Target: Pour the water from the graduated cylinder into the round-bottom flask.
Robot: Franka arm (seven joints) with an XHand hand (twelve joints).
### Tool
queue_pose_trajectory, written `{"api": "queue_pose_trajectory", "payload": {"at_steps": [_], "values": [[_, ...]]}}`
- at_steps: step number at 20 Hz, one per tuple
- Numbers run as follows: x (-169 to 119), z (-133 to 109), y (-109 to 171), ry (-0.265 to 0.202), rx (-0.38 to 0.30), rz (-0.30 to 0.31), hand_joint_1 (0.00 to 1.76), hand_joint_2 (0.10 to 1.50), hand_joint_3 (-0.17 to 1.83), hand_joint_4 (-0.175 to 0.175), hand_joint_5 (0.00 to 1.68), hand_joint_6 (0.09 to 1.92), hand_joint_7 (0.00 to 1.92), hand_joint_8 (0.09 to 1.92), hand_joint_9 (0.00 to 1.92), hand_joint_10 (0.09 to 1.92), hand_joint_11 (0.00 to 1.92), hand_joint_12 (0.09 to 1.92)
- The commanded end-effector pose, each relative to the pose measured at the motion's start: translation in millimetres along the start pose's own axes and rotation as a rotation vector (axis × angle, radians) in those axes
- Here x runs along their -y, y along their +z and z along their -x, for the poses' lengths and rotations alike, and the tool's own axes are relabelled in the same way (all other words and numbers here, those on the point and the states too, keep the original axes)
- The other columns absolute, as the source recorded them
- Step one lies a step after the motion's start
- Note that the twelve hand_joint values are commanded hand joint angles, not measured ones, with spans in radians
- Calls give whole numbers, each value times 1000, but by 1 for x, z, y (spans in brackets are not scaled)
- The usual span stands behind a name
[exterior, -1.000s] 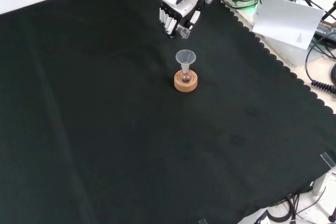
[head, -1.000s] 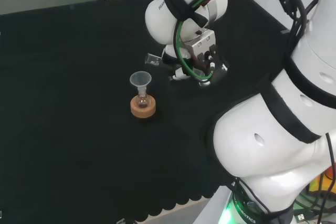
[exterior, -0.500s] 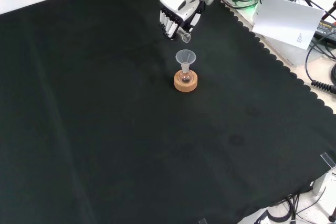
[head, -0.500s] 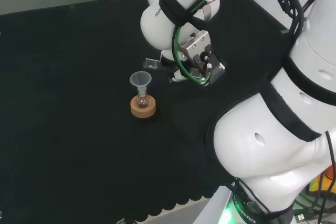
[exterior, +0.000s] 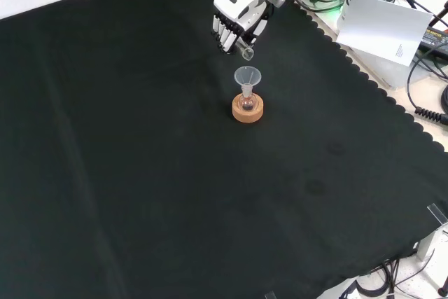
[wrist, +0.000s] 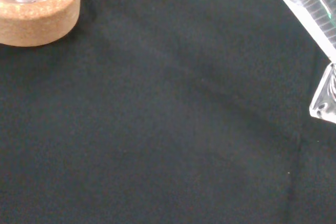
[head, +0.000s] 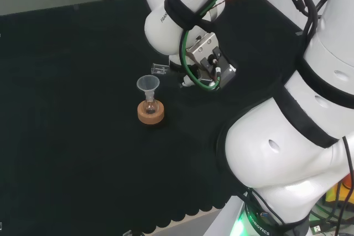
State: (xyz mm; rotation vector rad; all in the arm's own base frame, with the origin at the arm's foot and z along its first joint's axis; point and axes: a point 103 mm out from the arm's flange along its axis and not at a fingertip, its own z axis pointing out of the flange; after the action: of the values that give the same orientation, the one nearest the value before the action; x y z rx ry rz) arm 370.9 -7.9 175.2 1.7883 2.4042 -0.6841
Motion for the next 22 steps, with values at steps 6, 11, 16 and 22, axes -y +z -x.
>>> {"api": "queue_pose_trajectory", "payload": {"at_steps": [6,11,16,22], "values": [[-1,-2,-3,23,97,-35,1091,1169,0,-80,889,1148,1080,539,1384,92,1296,738],[0,-3,-1,32,140,-50,1090,1169,0,-79,888,1149,1078,538,1384,91,1296,737],[2,-5,0,37,185,-58,1089,1170,0,-78,887,1151,1077,538,1384,90,1297,737],[3,-4,-3,42,206,-52,1089,1170,0,-77,887,1152,1077,537,1384,89,1297,736]]}}
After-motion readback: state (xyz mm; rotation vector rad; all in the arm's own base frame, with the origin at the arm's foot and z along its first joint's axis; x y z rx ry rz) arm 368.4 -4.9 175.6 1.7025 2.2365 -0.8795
